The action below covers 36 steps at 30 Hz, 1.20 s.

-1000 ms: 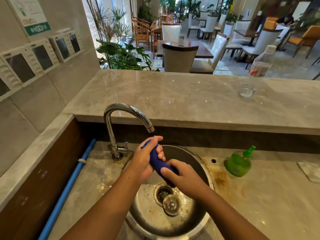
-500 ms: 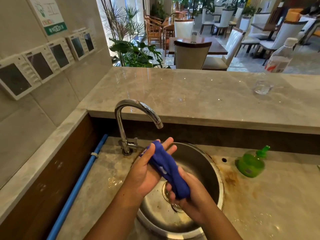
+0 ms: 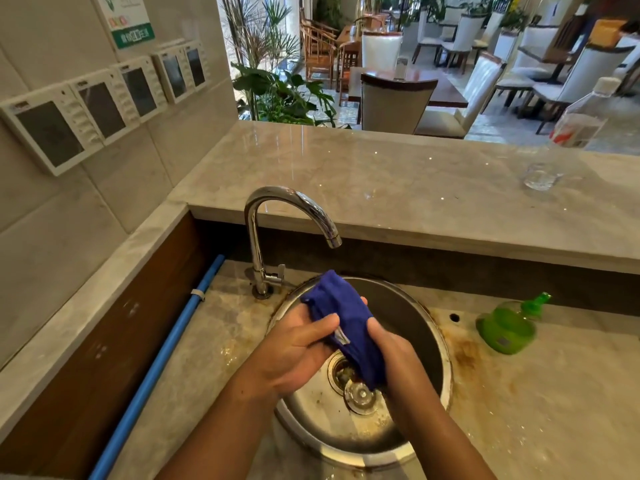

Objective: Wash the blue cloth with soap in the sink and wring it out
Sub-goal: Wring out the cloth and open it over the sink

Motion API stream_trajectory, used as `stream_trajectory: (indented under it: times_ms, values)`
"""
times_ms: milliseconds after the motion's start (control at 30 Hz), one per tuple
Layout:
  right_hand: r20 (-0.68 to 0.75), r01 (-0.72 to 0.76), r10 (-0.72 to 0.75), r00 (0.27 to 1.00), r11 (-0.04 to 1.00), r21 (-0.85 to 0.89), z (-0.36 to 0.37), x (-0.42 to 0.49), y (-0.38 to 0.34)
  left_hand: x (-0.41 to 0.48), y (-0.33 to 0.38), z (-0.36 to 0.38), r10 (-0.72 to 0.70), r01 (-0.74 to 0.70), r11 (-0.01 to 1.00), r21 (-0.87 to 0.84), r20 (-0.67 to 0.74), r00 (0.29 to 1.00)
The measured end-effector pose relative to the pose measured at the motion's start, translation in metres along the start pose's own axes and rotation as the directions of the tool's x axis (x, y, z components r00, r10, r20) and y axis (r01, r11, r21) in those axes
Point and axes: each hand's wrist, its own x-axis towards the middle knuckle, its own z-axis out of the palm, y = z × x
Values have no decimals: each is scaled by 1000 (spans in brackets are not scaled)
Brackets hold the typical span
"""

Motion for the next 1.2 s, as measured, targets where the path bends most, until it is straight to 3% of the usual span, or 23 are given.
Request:
stream_trajectory:
  times_ms: [67,100,167,233,300,367,433,600,767,967,1100,1200]
  values:
    - [78,-196,185,980,965,172,-3,-2,-4,-4,2,-4,-22,22,1000,4,-6,1000]
    - [100,-228,216,971,965,132,-4,-1,-4,-5,1,-7,-38,38,999,-3,-31,999]
    - [46,-163,173,984,973,-162,-5,2,0,-8,-2,-9,-49,48,999,-13,-78,996]
    - [-21,-5,-6,1000,868,-496,-3,6,7,-12,-4,-8,-43,41,999,-23,-117,992]
    - [-94,142,-284,954,705,-695,-3,4,11,-13,-7,-9,-48,41,998,-46,-162,986]
    - [-59,293,-518,853,571,-766,-2,-2,10,-15,-8,-7,-53,46,998,-40,-181,982]
    - [58,391,-557,828,500,-773,2,-5,8,-18,-7,-3,-39,40,999,-1,-159,987]
    - [108,372,-426,898,608,-701,8,-10,-1,-27,-4,5,5,6,984,180,-65,998]
    - [176,370,-352,919,621,-691,6,-10,1,-35,-3,10,-6,20,950,312,-44,999]
    - [216,363,-293,931,777,-514,-3,-10,10,-34,-4,12,66,62,833,549,-211,975]
    - [147,284,-246,958,888,-361,-2,-12,13,-36,-5,6,75,86,851,519,-282,956]
    - [56,112,-104,993,980,-167,0,-11,13,-33,-8,-3,56,88,932,350,-382,922]
